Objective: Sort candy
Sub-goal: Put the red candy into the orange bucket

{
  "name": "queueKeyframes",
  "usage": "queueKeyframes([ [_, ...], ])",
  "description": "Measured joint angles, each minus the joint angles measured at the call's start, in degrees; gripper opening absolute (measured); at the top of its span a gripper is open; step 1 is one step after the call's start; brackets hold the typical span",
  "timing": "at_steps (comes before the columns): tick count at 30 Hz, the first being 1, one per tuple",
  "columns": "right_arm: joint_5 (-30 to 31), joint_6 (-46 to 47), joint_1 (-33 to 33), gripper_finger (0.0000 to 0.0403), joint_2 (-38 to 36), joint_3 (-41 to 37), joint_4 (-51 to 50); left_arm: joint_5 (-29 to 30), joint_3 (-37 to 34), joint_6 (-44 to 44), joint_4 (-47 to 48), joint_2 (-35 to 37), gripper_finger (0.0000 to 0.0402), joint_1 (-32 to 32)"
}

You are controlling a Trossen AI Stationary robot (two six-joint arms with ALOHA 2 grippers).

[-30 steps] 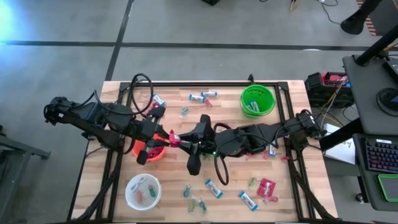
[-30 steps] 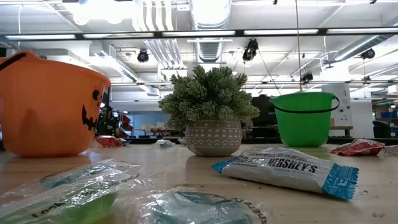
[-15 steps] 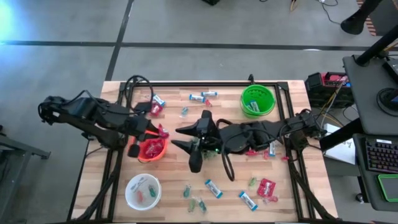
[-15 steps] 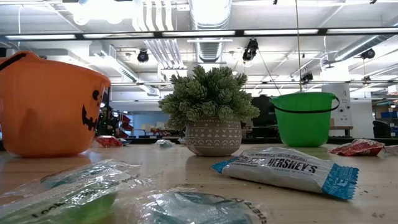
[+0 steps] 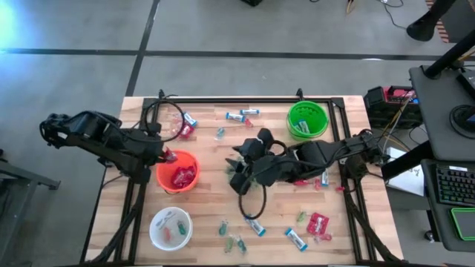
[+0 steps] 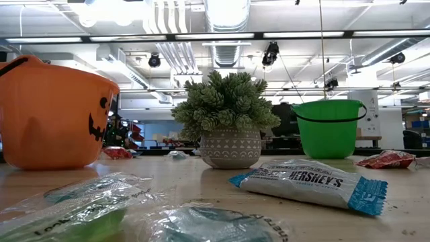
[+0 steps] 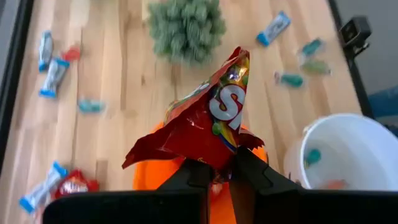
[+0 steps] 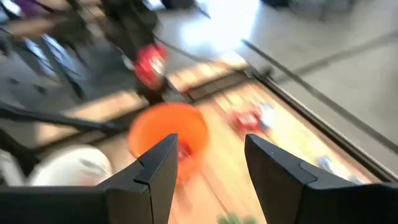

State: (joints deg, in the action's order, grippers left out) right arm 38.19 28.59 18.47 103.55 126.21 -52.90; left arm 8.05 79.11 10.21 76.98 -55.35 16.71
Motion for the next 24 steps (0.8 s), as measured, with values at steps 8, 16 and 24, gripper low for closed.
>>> queueKeyframes([
  [8,0.8,13.4,-2.2,0.0176,0.0,0.0,-21.4,0.0,-1.2,4.5,6.7,-0.9,0.0008,0.0],
  [16,0.9,15.0,-6.2,0.0176,0.0,0.0,-32.4,0.0,-6.6,7.1,6.4,-2.1,0.0008,0.0],
  [24,0.2,7.9,-11.5,0.0176,-0.2,0.0,-34.3,0.4,-10.0,7.4,6.2,-5.4,0.0026,-0.8],
])
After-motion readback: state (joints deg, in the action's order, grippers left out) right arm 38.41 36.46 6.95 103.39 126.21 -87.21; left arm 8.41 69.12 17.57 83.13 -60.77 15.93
